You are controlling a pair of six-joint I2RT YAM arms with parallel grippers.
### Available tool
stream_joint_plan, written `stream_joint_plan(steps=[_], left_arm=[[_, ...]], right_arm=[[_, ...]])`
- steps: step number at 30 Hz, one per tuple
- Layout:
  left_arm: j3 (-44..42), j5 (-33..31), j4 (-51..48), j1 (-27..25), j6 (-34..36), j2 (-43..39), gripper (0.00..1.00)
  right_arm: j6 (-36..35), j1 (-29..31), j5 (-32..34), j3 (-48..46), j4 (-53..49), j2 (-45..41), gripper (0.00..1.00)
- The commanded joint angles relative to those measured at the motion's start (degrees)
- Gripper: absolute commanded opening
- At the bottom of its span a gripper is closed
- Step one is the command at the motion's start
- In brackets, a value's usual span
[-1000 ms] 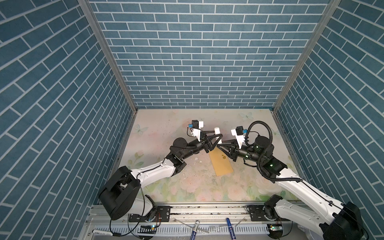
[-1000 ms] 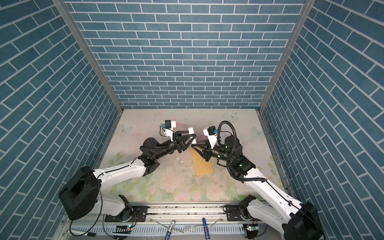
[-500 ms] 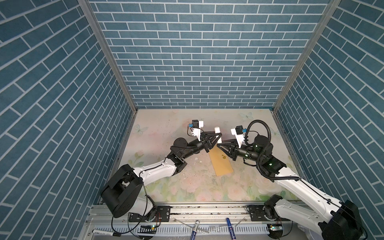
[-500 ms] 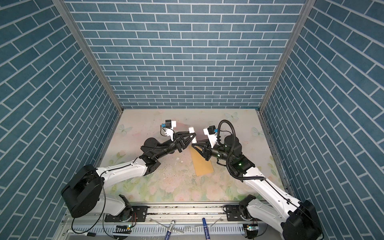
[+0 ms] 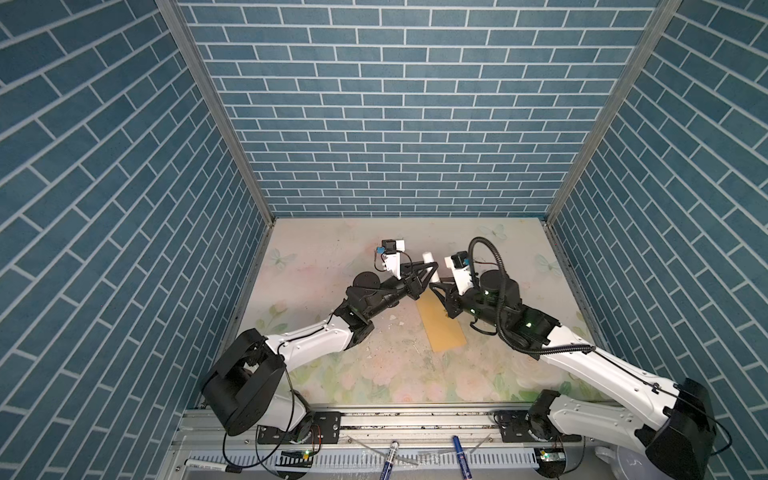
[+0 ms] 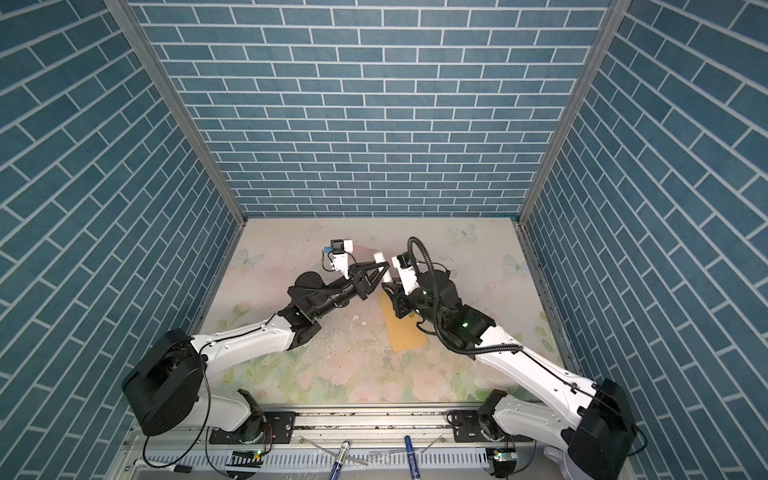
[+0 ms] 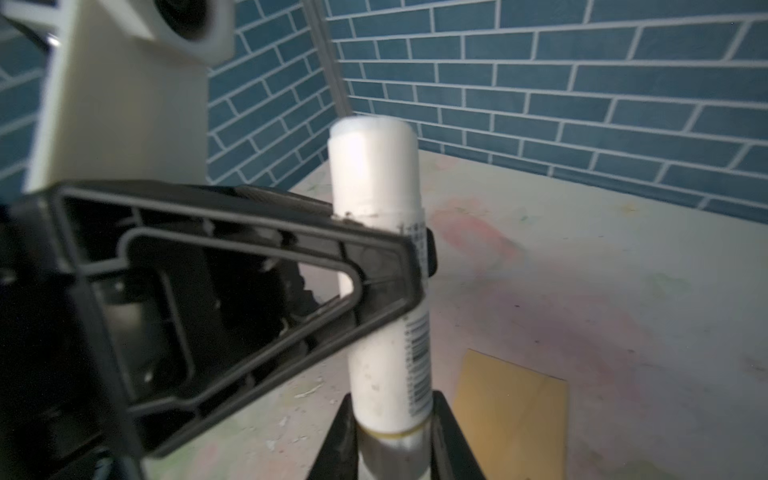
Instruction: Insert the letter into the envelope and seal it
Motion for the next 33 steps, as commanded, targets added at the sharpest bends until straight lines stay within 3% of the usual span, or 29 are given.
stream_joint_plan(steps=[1,5,7,11,14,19,24,26,27,30,33], left_arm=[[0.26,-0.46,-3.8,-0.28,1.97,-1.31,0.0],[0.48,-0.87,-3.71,-0.28,1.87,-0.76,0.0],[0.5,-1.03,-3.71,-0.28,1.75,-0.58,0.0],[0.5,-1.09,-3.5,-0.28,1.66,-0.31,0.0],[0.3,-1.07,-3.53,-0.28,1.66,-0.55,0.0],[0.02,-1.16,-4.3,-0.28,1.92,-1.61,0.0],[0.12,-0.35,-5.24,-0.04,2.05,-2.76,0.0],[0.27,0.33,-6.01,0.15,2.11,-3.33,0.0],[0.3,0.77,-6.44,0.32,2.13,-3.68,0.0],[0.93,3.74,-8.02,1.31,1.97,-4.7,0.0],[1.59,7.57,-9.59,2.45,1.9,-5.62,0.0]], right_arm=[[-7.63,3.24,37.55,5.88,-0.03,4.98,0.0],[-14.32,7.52,49.95,6.68,7.53,10.41,0.0],[-16.83,8.87,52.7,6.83,10.25,12.21,0.0],[-17.21,10.06,52.7,7.7,10.89,14.4,0.0],[-15.0,10.01,48.19,7.39,9.12,13.54,0.0],[-9.45,7.99,33.34,5.22,5.34,8.49,0.0],[-4.93,2.8,14.24,2.41,1.63,3.16,0.29],[-4.43,0.06,5.5,0.57,1.49,0.52,0.52],[-4.24,-1.27,1.71,-0.14,1.33,-0.61,0.58],[-4.24,-6.5,-11.94,-2.25,-0.17,-4.41,0.68],[-2.65,-12.48,-28.52,-3.82,-0.56,-6.88,0.71]])
